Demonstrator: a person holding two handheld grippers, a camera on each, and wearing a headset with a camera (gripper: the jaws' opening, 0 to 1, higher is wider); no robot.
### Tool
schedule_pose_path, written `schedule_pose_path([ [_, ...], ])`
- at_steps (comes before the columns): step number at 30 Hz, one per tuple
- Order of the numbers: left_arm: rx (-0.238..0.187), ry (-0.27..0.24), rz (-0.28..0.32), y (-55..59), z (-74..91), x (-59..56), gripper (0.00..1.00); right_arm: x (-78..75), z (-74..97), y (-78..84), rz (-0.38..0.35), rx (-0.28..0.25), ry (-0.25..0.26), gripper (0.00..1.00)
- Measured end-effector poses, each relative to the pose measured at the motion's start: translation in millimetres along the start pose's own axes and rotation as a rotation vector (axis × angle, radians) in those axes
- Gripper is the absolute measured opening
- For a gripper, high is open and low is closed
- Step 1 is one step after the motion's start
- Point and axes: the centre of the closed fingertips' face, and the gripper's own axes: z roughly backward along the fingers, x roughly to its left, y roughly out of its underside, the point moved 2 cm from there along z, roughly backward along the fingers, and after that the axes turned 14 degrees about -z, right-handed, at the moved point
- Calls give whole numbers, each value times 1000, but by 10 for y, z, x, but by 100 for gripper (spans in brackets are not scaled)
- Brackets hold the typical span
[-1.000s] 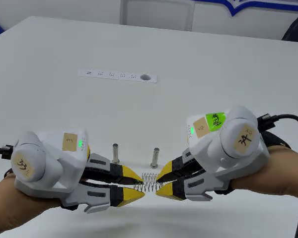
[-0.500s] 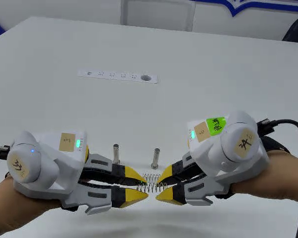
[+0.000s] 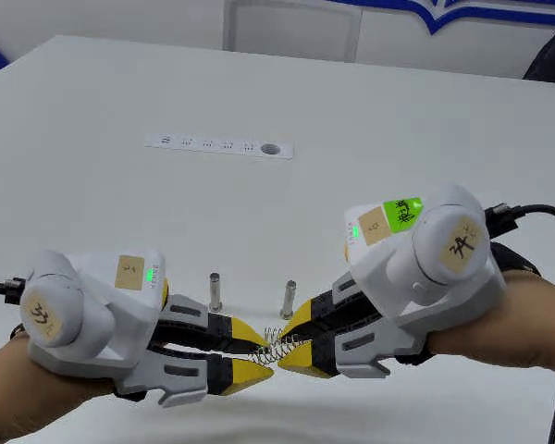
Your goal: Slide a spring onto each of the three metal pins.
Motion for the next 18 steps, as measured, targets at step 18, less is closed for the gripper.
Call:
schedule_pose_path([
  [18, 16, -9, 8, 39, -13, -1, 18, -34, -1, -32, 38, 52, 30, 11],
])
